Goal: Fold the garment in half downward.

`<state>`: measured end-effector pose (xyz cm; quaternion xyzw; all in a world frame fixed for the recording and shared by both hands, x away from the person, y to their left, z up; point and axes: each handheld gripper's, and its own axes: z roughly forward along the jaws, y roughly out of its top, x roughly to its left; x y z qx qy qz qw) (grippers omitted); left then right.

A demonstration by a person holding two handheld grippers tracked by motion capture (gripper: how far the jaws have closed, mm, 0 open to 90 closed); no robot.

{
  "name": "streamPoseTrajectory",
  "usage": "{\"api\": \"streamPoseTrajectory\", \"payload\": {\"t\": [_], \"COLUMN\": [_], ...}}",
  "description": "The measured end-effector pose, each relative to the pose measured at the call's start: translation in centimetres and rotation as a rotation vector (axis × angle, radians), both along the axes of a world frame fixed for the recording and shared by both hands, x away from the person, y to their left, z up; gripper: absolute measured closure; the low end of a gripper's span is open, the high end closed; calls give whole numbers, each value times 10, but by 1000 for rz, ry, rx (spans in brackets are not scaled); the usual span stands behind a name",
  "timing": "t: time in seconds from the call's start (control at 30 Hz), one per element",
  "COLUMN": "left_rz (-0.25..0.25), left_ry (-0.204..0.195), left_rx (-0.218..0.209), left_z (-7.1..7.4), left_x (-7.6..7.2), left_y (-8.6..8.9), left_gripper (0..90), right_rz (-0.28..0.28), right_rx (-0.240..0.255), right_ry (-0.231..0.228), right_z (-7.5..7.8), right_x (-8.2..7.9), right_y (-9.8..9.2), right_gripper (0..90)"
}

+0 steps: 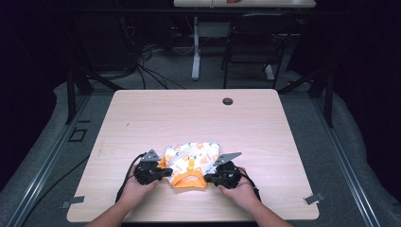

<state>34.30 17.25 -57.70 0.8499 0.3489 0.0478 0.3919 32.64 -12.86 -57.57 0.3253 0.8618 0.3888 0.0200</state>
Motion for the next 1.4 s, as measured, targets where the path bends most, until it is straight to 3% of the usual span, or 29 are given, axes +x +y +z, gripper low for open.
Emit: {"api": "streamPoseTrajectory", "payload": {"t": [0.2, 0.27, 0.4, 0.67, 0.73, 1.0, 1.27, 1.4], "left_rz": [20, 39, 46, 62, 83, 104, 131, 135], "left_ry": [-5, 5, -3, -9, -14, -17, 14, 1], "left_rx": [8, -11, 0, 12, -4, -21, -56, -65], "left_z": [1, 0, 0, 1, -1, -2, -1, 4], "left_x": [10, 14, 20, 29, 32, 36, 37, 34], "left_y": [-2, -1, -2, -4, -3, -3, -1, 2], "left_gripper": [899, 899, 899, 899, 899, 899, 883, 870], "right_rz": [-7, -20, -54, -57, -72, -88, -110, -116], "right_rx": [-46, -36, -10, -49, -31, -39, -37, -43], "right_ry": [-28, -21, -10, -32, -34, -37, -30, -64], "right_z": [3, 2, 1, 3, 2, 2, 3, 9], "right_x": [10, 13, 20, 29, 33, 38, 39, 34], "right_y": [4, 3, 2, 6, 5, 5, 7, 6], "right_gripper": [869, 868, 866, 861, 860, 857, 841, 825]}}
